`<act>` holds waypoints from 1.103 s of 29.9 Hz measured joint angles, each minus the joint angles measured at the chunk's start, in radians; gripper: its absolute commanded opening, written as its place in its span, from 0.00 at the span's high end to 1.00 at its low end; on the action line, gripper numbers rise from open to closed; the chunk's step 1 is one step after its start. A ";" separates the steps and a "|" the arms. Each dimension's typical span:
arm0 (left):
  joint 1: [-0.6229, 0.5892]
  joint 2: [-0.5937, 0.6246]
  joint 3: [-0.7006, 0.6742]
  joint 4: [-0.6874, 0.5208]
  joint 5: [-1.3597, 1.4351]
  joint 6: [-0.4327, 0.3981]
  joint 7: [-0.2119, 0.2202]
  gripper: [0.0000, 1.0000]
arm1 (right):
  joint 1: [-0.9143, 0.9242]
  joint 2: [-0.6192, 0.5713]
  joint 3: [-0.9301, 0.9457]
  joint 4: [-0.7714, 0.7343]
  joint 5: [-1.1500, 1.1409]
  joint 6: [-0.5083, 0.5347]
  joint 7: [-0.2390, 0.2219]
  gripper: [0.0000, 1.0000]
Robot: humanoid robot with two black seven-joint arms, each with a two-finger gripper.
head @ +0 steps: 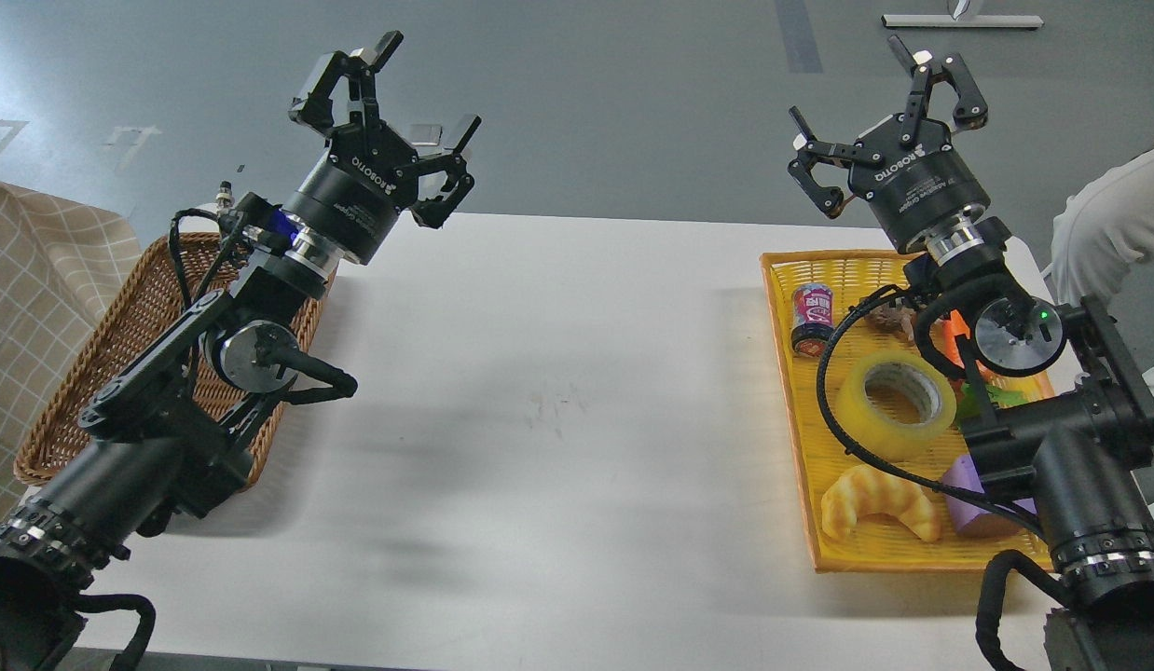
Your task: Place and transfer tape with both arms
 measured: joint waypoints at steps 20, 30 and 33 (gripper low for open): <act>0.000 -0.002 0.001 0.000 0.001 -0.002 0.000 0.02 | 0.000 0.000 -0.002 -0.001 0.000 0.000 0.000 0.00; 0.001 0.000 0.001 -0.001 0.001 -0.029 0.000 0.02 | 0.009 0.000 -0.007 -0.002 -0.002 0.000 0.000 0.00; 0.001 0.000 -0.001 -0.001 0.001 -0.029 -0.002 0.02 | 0.012 0.000 -0.008 -0.001 -0.003 0.000 0.000 0.00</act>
